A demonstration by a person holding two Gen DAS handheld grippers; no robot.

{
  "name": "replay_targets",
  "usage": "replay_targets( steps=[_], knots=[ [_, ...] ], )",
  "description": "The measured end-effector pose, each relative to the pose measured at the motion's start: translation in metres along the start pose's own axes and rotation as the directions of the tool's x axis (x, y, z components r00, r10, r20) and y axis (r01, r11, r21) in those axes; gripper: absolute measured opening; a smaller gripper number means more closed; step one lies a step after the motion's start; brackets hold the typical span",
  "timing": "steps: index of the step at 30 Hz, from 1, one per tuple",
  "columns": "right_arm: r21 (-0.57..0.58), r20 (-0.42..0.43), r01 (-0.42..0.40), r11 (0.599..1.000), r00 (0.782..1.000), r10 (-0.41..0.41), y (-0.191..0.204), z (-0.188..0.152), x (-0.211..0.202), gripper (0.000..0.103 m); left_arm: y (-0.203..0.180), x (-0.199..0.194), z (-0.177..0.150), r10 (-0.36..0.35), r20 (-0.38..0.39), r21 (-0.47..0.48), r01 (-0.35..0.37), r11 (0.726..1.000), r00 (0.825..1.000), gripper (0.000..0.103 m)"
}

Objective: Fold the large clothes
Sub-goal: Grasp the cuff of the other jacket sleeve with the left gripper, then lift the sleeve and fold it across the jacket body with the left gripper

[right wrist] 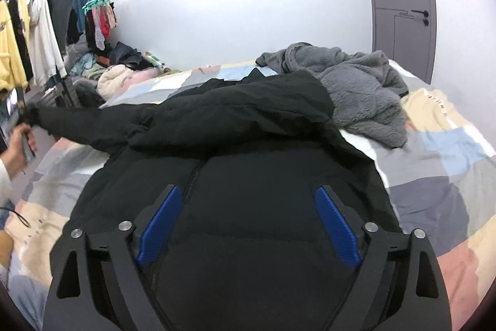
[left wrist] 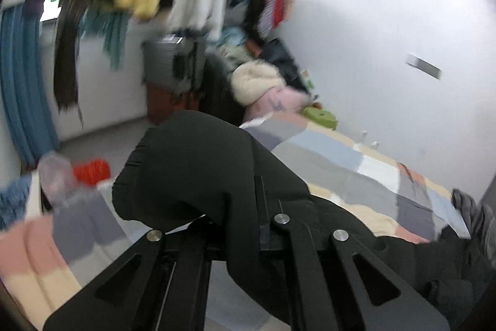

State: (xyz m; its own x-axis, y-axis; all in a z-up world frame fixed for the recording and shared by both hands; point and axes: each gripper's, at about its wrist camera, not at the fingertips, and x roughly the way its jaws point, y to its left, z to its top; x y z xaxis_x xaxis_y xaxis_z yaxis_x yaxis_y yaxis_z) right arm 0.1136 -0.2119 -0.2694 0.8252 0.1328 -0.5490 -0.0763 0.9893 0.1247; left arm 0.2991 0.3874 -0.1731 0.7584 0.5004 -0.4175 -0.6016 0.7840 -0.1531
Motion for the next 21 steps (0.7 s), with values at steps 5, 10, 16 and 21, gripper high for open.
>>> replay_targets(
  steps=[5, 10, 16, 21],
  knots=[
    [-0.023, 0.026, 0.032, 0.999, 0.999, -0.031, -0.009, -0.001, -0.008, 0.102, -0.042, -0.05, 0.026, -0.053, 0.048, 0.077, 0.05, 0.996, 0.997, 0.005],
    [0.003, 0.054, 0.022, 1.0, 0.998, -0.023, -0.018, 0.001, -0.017, 0.103, -0.09, -0.101, 0.042, -0.123, 0.08, 0.141, 0.111, 0.984, 0.989, 0.005],
    [-0.002, 0.089, 0.042, 0.999, 0.995, -0.042, -0.029, 0.008, -0.019, 0.103, -0.16, -0.146, 0.046, -0.197, 0.089, 0.256, 0.169, 0.952, 0.976, 0.005],
    [0.039, 0.101, 0.05, 0.998, 0.993, -0.054, -0.044, 0.009, -0.023, 0.103, -0.243, -0.181, 0.018, -0.247, 0.069, 0.471, 0.187, 0.862, 0.967, 0.005]
  ],
)
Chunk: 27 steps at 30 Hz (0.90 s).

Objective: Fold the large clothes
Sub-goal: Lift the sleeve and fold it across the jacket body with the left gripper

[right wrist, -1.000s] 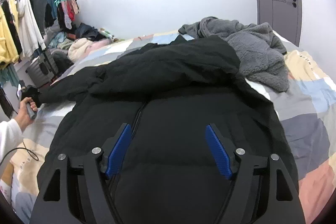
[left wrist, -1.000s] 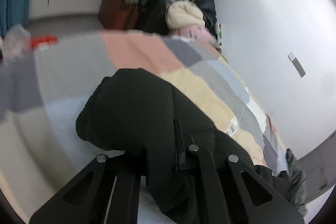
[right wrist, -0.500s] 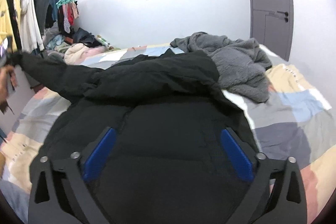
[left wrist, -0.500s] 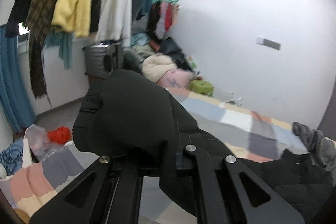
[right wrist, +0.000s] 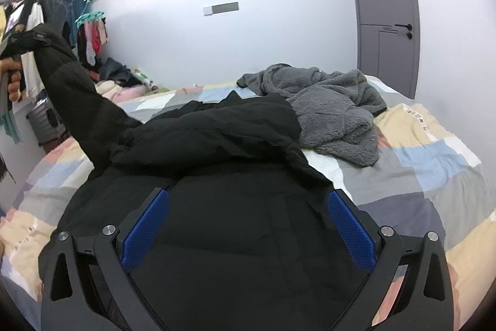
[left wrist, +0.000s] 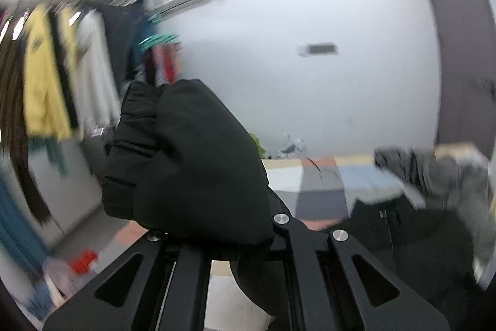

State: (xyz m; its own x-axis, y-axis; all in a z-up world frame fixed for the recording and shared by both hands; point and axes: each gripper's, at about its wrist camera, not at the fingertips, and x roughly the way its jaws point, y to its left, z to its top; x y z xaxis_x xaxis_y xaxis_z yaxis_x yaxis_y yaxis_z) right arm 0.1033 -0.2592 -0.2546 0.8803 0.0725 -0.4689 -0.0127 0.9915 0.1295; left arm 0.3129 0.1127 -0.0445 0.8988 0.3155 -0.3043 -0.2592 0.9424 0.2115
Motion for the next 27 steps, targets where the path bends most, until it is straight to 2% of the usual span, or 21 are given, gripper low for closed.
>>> replay_targets(
  steps=[2, 7, 9, 13, 14, 21, 27],
  knots=[
    [0.037, 0.004, -0.003, 0.999, 1.0, 0.003, -0.009, 0.0, -0.002, 0.103, -0.037, -0.007, -0.002, -0.044, 0.006, 0.052, 0.044, 0.998, 0.999, 0.005],
    [0.072, 0.014, -0.007, 0.997, 1.0, 0.006, -0.019, 0.0, -0.007, 0.103, -0.109, -0.011, -0.009, -0.162, 0.0, 0.079, 0.162, 0.984, 0.987, 0.005],
    [0.082, 0.015, -0.009, 0.997, 1.0, 0.008, -0.022, 0.0, -0.007, 0.103, -0.146, -0.009, -0.019, -0.216, -0.014, 0.11, 0.216, 0.97, 0.976, 0.005],
    [0.102, 0.004, -0.013, 0.995, 1.0, 0.013, -0.028, 0.0, 0.0, 0.103, -0.2, 0.002, -0.041, -0.272, -0.05, 0.16, 0.276, 0.948, 0.961, 0.006],
    [0.101, 0.002, -0.015, 0.995, 1.0, 0.015, -0.029, 0.0, 0.001, 0.103, -0.215, 0.007, -0.05, -0.298, -0.069, 0.16, 0.305, 0.939, 0.952, 0.006],
    [0.11, -0.012, -0.01, 0.994, 1.0, 0.011, -0.04, -0.003, 0.019, 0.103, -0.277, 0.025, -0.103, -0.394, -0.161, 0.163, 0.418, 0.894, 0.905, 0.006],
    [0.091, -0.051, -0.011, 0.996, 0.999, 0.016, -0.04, -0.007, 0.041, 0.103, -0.299, 0.047, -0.134, -0.428, -0.239, 0.117, 0.464, 0.878, 0.872, 0.006]
  ],
)
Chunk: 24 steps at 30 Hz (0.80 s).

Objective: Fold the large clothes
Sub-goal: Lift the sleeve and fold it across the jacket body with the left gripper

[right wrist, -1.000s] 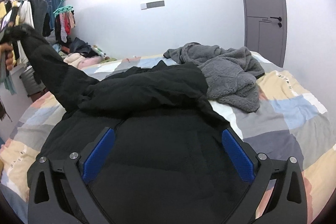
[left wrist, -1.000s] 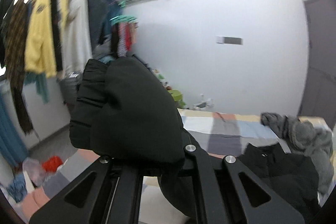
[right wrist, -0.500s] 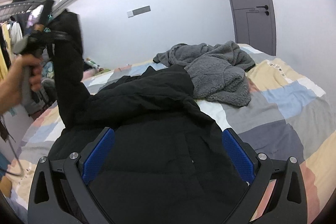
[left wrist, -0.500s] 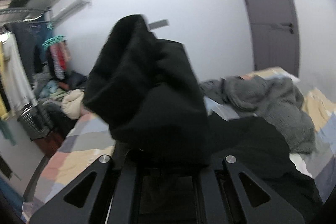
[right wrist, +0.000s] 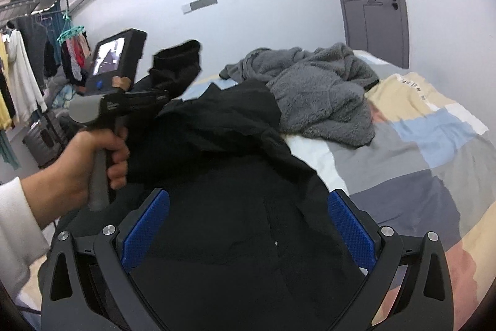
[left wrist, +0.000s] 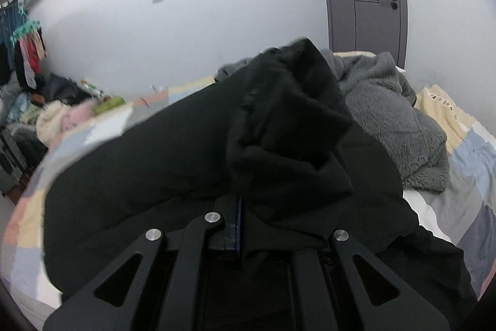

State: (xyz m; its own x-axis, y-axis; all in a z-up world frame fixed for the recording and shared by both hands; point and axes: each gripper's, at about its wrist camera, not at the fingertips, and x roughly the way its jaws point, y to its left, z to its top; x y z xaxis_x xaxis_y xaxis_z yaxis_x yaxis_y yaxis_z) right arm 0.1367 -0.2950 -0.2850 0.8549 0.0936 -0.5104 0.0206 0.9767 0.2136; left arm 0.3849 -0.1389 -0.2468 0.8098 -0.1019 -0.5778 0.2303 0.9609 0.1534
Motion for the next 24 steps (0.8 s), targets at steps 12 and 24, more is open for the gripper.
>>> replay_targets(
  steps=[12, 24],
  knots=[
    [-0.016, -0.001, 0.0, 1.0, 1.0, 0.0, 0.005, 0.0, 0.009, 0.103, 0.017, -0.018, -0.009, -0.132, -0.042, -0.098, 0.127, 0.987, 0.99, 0.059],
    [-0.033, -0.021, -0.122, 0.992, 0.992, 0.121, 0.035, 0.03, 0.022, 0.103, 0.111, -0.094, -0.024, -0.142, 0.039, -0.29, 0.147, 0.946, 0.989, 0.083]
  ],
)
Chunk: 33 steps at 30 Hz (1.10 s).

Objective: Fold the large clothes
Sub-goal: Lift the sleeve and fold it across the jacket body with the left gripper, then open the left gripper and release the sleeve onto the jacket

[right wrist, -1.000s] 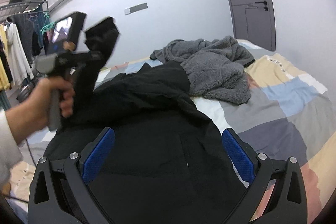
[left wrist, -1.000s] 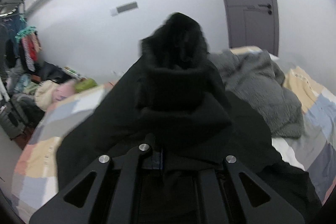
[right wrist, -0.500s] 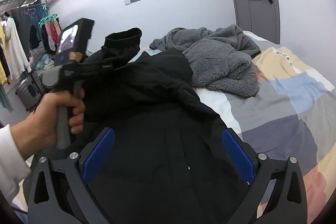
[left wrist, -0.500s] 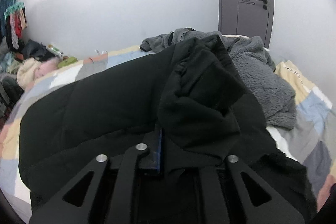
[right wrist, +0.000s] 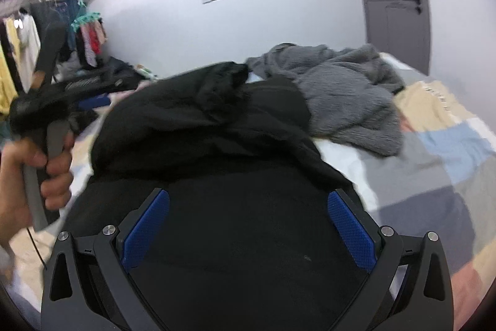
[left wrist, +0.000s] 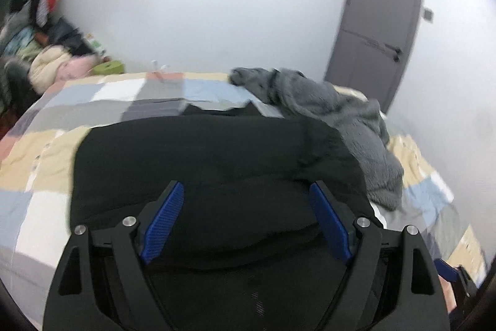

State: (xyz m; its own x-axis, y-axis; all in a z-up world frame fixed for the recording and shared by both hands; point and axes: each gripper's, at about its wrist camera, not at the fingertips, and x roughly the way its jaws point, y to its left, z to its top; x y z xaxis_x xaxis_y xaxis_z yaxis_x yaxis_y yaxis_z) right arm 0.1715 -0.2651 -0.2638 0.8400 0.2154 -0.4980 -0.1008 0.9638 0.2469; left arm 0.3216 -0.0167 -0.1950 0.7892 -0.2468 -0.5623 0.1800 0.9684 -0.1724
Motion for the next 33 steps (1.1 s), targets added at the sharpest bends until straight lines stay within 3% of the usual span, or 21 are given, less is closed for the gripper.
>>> replay_targets(
  steps=[3, 6, 9, 13, 16, 17, 18, 20, 22, 27, 29, 33],
  knots=[
    [-0.019, 0.023, -0.055, 0.998, 0.998, 0.055, 0.011, 0.027, 0.015, 0.103, 0.042, -0.014, 0.007, 0.042, 0.001, -0.061, -0.042, 0.997, 0.999, 0.083],
    [-0.039, 0.006, -0.052, 0.998, 0.999, 0.053, 0.015, 0.061, 0.051, 0.103, 0.079, -0.019, 0.01, 0.093, 0.004, -0.093, -0.092, 0.991, 0.996, 0.083],
    [-0.034, -0.007, -0.051, 0.998, 0.999, 0.051, 0.014, 0.089, 0.091, 0.103, 0.113, -0.008, 0.013, 0.14, 0.0, -0.11, -0.139, 0.984, 0.99, 0.083],
    [0.058, -0.029, -0.057, 0.997, 0.998, 0.058, 0.0, 0.114, 0.146, 0.101, 0.139, 0.02, 0.017, 0.163, 0.007, -0.111, -0.162, 0.981, 0.987, 0.083],
    [0.111, -0.099, -0.049, 0.993, 0.993, 0.06, -0.007, 0.118, 0.195, 0.088, 0.153, 0.053, 0.016, 0.163, -0.018, -0.107, -0.164, 0.981, 0.986, 0.083],
    [0.106, -0.13, -0.041, 0.993, 0.99, 0.054, -0.006, 0.117, 0.207, 0.072, 0.156, 0.055, 0.014, 0.162, -0.023, -0.105, -0.163, 0.981, 0.987, 0.083],
    [0.093, -0.149, -0.062, 0.994, 0.986, 0.076, -0.002, 0.115, 0.215, 0.063, 0.156, 0.063, 0.013, 0.156, -0.03, -0.098, -0.158, 0.983, 0.987, 0.083],
    [0.028, -0.143, -0.074, 0.997, 0.987, 0.077, 0.009, 0.114, 0.214, 0.029, 0.155, 0.071, 0.012, 0.15, -0.025, -0.079, -0.151, 0.985, 0.988, 0.083],
    [-0.06, -0.107, -0.02, 0.998, 0.994, 0.013, 0.021, 0.117, 0.202, 0.018, 0.153, 0.072, 0.014, 0.142, -0.018, -0.068, -0.143, 0.987, 0.99, 0.083],
    [-0.133, -0.028, 0.071, 0.989, 0.997, -0.076, 0.025, 0.123, 0.168, 0.014, 0.137, 0.065, 0.018, 0.135, 0.035, -0.028, -0.134, 0.991, 0.99, 0.083],
    [-0.138, -0.053, 0.104, 0.985, 0.992, -0.112, 0.017, 0.122, 0.179, 0.014, 0.134, 0.074, 0.016, 0.14, 0.008, -0.027, -0.139, 0.99, 0.99, 0.083],
    [-0.149, -0.101, 0.128, 0.981, 0.985, -0.143, 0.008, 0.11, 0.196, 0.014, 0.123, 0.095, 0.002, 0.218, -0.04, 0.052, -0.216, 0.975, 0.975, 0.083]
  ],
)
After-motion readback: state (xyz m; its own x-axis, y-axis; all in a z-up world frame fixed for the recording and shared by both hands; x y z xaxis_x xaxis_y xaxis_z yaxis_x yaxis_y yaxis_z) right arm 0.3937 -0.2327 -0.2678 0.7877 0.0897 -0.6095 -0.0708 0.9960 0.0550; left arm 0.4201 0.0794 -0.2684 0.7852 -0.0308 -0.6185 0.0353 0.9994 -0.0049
